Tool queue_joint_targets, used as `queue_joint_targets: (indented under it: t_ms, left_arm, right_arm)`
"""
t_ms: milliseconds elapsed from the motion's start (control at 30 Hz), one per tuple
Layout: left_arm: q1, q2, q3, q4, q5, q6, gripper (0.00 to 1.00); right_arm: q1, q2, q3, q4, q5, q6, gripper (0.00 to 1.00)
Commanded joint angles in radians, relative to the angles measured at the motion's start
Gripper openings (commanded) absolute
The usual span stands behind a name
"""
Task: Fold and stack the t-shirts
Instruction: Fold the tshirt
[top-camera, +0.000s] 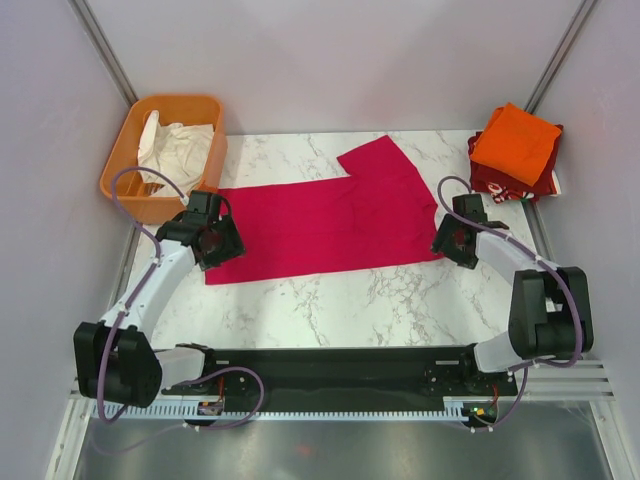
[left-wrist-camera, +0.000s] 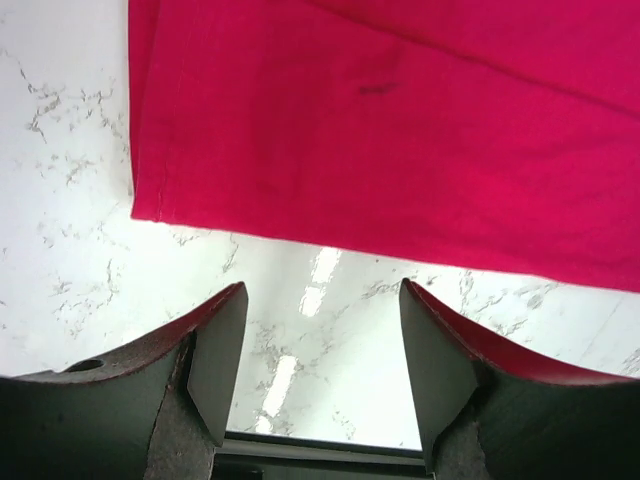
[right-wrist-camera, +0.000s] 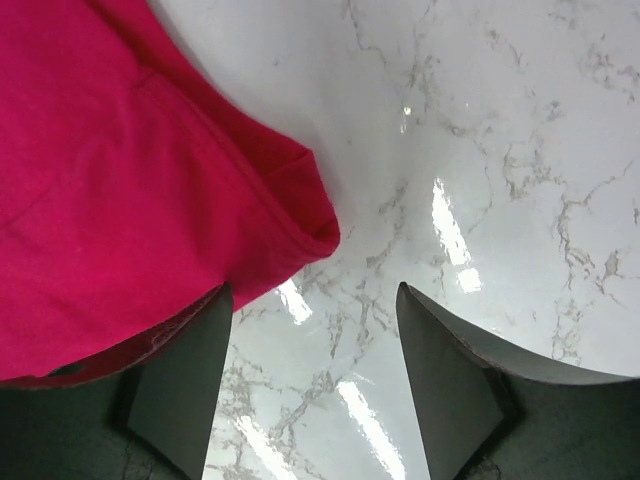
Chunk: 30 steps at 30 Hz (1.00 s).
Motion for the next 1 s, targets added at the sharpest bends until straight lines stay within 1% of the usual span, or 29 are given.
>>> queue_joint_targets:
  t_ms: [0,33,100,133,167,200,267,300,400,467,567,633,667,700,733,800,833,900,933,967]
  left_arm:
    - [0.002,-0.068,-0.038,-0.014,0.035,0.079,0.70]
    - [0.002,-0.074,-0.053,-0.014,0.023,0.083,0.70]
    - [0.002,-0.085,-0.058,-0.015,0.015,0.091,0.70]
    - [0.002,-0.088,-0.055,-0.015,0.029,0.092,0.70]
    - [0.002,-0.088,-0.053,-0.014,0.032,0.094,0.70]
    - [0.002,-0.088,-0.052,-0.014,0.029,0.092,0.70]
    - [0.002,-0.085,-0.051,-0.012,0.027,0.092,0.70]
    - [0.002,-0.082,-0.051,-0.014,0.032,0.091,0.70]
    - [0.004,-0.082,-0.051,-0.012,0.041,0.095,0.69]
    - [0.002,-0.090,-0.053,-0.012,0.046,0.097,0.69]
    - [0.002,-0.101,-0.053,-0.012,0.059,0.099,0.69]
    - [0.002,-0.108,-0.055,-0.012,0.078,0.106,0.69]
    - [0.002,-0.111,-0.055,-0.012,0.082,0.111,0.69]
    - [0.002,-0.113,-0.055,-0.012,0.089,0.114,0.69]
    - [0.002,-0.117,-0.055,-0.012,0.093,0.122,0.69]
    - [0.002,-0.122,-0.053,-0.014,0.099,0.129,0.69]
    - [0.002,-0.124,-0.052,-0.014,0.099,0.135,0.69]
    - [0.002,-0.134,-0.051,-0.014,0.098,0.137,0.69]
    - [0.002,-0.134,-0.050,-0.017,0.125,0.138,0.69]
    - [0.002,-0.137,-0.048,-0.021,0.131,0.137,0.69]
  right_arm:
    - [-0.019,0.067,-0.002,0.101,-0.011,0.013,0.73]
    - [-0.019,0.082,0.017,0.106,-0.019,0.011,0.68]
    - [-0.019,0.095,0.020,0.111,-0.023,0.011,0.59]
    - [-0.021,0.092,0.012,0.117,-0.020,0.013,0.51]
    - [-0.019,0.085,0.006,0.117,-0.017,0.013,0.47]
    - [-0.021,0.073,-0.006,0.118,-0.014,0.010,0.40]
    - [-0.023,0.053,-0.018,0.115,-0.014,0.007,0.29]
    - [-0.024,0.024,-0.032,0.111,-0.017,0.004,0.17]
    - [-0.027,-0.051,-0.049,0.080,-0.016,-0.010,0.00]
    - [-0.036,-0.088,-0.049,0.034,-0.002,-0.019,0.00]
    - [-0.052,-0.192,-0.049,-0.039,0.006,-0.007,0.00]
    - [-0.102,-0.244,-0.055,-0.110,0.009,0.017,0.00]
    - [-0.119,-0.298,-0.058,-0.132,0.006,0.033,0.00]
    - [-0.139,-0.322,-0.069,-0.148,-0.005,0.034,0.00]
    - [-0.185,-0.344,-0.072,-0.188,-0.048,0.034,0.00]
    - [-0.211,-0.385,-0.055,-0.231,-0.077,0.057,0.00]
    - [-0.245,-0.399,-0.052,-0.279,-0.098,0.076,0.00]
    - [-0.280,-0.448,-0.054,-0.313,-0.131,0.099,0.00]
    - [-0.306,-0.464,-0.055,-0.320,-0.142,0.099,0.00]
    - [-0.314,-0.474,-0.055,-0.327,-0.183,0.093,0.04]
